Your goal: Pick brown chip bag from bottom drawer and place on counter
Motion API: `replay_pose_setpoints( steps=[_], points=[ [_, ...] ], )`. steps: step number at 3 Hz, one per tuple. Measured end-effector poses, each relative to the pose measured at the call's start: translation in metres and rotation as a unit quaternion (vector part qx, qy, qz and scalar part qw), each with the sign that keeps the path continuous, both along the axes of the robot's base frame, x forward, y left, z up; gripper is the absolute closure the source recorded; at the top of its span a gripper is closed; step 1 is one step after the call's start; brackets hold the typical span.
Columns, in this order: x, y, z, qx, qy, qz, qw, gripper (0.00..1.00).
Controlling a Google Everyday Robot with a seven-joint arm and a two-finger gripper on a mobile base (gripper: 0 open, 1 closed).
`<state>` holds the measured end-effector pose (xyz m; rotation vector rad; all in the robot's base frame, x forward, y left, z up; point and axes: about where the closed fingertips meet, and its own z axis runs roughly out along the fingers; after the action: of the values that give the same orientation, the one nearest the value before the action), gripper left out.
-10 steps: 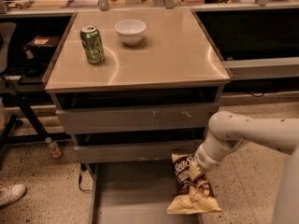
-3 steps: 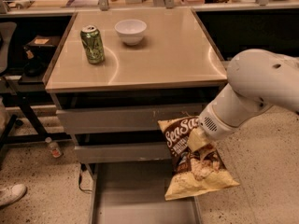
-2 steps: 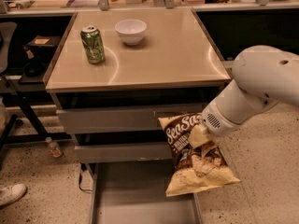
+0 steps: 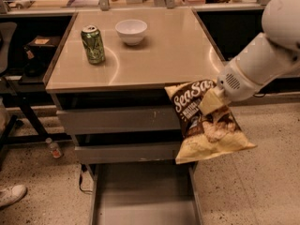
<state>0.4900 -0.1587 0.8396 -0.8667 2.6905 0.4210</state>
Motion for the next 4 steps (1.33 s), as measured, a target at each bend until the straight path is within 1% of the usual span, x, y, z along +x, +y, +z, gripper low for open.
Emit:
replay_pose_setpoints(
  steps=[1,2,3,4],
  points=[
    [0.032,-0.007,0.040,-0.004,-0.005,0.008,0.9999,1.00],
    [0.044,-0.007,0.075,0.001,-0.040,0.007,0.9992,1.00],
    [0.044,-0.007,0.075,0.002,-0.040,0.007,0.9992,1.00],
    [0.061,-0.009,0.081,0.012,-0.041,0.003,0.9991,1.00]
  ],
)
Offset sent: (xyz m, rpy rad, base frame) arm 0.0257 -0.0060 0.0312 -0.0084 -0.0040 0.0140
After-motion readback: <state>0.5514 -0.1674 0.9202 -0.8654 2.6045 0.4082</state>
